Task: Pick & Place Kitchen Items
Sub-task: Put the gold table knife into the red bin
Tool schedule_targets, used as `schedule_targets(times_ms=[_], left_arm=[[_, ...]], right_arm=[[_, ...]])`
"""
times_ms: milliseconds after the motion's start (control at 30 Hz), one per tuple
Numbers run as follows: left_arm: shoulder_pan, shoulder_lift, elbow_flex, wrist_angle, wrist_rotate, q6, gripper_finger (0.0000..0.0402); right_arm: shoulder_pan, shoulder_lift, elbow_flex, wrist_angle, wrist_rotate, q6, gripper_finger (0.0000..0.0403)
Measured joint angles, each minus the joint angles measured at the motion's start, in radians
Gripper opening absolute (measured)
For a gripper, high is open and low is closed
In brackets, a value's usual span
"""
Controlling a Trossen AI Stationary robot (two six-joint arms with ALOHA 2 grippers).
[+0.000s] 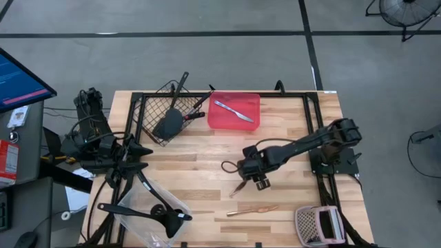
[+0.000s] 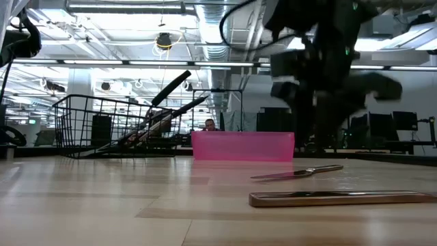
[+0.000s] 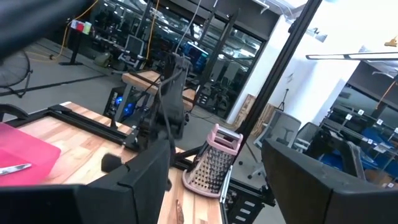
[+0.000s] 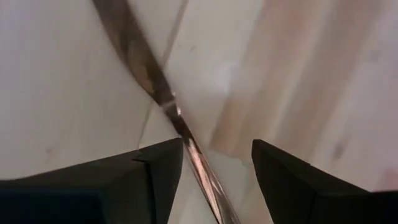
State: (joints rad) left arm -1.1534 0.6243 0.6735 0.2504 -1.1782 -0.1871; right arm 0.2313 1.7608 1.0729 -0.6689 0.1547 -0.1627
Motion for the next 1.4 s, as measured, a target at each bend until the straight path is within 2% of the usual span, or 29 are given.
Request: schedule_targets(times_ms=[200, 367, 433, 600, 633, 800, 1000, 1400], left_arm=[[0.000, 0.000, 0.000, 0.000, 0.000, 0.000, 0.0237], [0.000, 0.000, 0.000, 0.000, 0.000, 0.000, 0.0237], [0.000, 0.000, 0.000, 0.000, 0.000, 0.000, 0.0237], [0.000, 0.000, 0.000, 0.000, 0.000, 0.000, 0.0237], [0.000, 0.000, 0.000, 0.000, 0.000, 0.000, 0.0237], [0.000, 0.000, 0.000, -0.001, 0.000, 0.000, 0.0237], [0.000, 0.000, 0.000, -0.001, 0.000, -0.003, 0.0237], [0.000, 0.000, 0.000, -0.003, 0.000, -0.003, 0.0237]], right_arm=[[0.016, 0.101, 0.006, 0.017, 0.009, -0.004, 0.0192], [0.021, 0.138, 0.012, 0.000, 0.074, 0.000, 0.0174], [0.022, 0.139, 0.011, 0.001, 0.072, 0.003, 0.0143], [0.003, 0.126, 0.003, 0.022, -0.025, 0.003, 0.0028], [-0.002, 0.126, 0.004, 0.049, -0.026, 0.004, 0.0017], [-0.005, 0.128, 0.002, 0.099, 0.023, 0.036, 0.0018], [-0.022, 0.115, 0.002, 0.179, 0.002, 0.084, 0.0005], [-0.056, 0.065, 0.002, 0.128, -0.028, 0.100, 0.0001]])
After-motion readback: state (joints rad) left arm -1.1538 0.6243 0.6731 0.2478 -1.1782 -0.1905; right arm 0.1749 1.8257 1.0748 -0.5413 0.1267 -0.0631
